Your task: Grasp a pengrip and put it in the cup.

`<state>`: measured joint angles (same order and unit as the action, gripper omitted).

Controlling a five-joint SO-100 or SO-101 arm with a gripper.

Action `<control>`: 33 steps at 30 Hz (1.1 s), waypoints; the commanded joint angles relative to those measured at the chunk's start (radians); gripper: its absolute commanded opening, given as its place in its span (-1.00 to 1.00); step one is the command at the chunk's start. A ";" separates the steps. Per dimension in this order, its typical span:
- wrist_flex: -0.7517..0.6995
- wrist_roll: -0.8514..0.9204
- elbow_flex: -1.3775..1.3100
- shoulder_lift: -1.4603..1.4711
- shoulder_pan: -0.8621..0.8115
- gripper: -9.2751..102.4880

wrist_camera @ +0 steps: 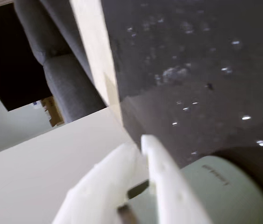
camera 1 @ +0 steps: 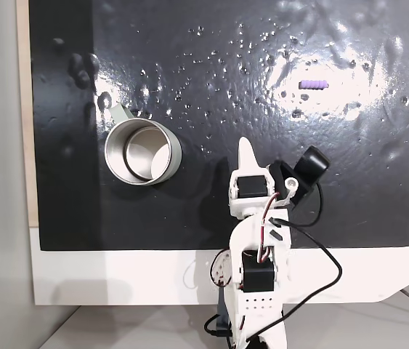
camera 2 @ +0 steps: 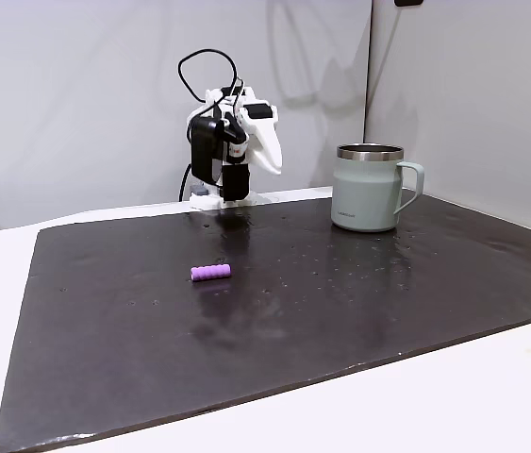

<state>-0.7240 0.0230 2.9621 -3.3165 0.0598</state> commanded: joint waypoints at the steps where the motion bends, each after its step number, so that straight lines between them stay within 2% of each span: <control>1: -0.025 0.028 -0.245 0.107 0.021 -0.83; 6: -0.160 0.011 -0.612 0.479 0.002 -0.83; 16: -0.442 0.044 -1.220 1.009 -0.146 -0.80; 21: -0.598 0.114 -1.476 1.282 -0.195 -0.71; 28: -0.782 0.212 -1.816 1.652 -0.238 -0.42; 33: -0.873 0.238 -1.936 1.829 -0.287 -0.38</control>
<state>-1.5509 0.2347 1.1367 -1.5432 -0.1933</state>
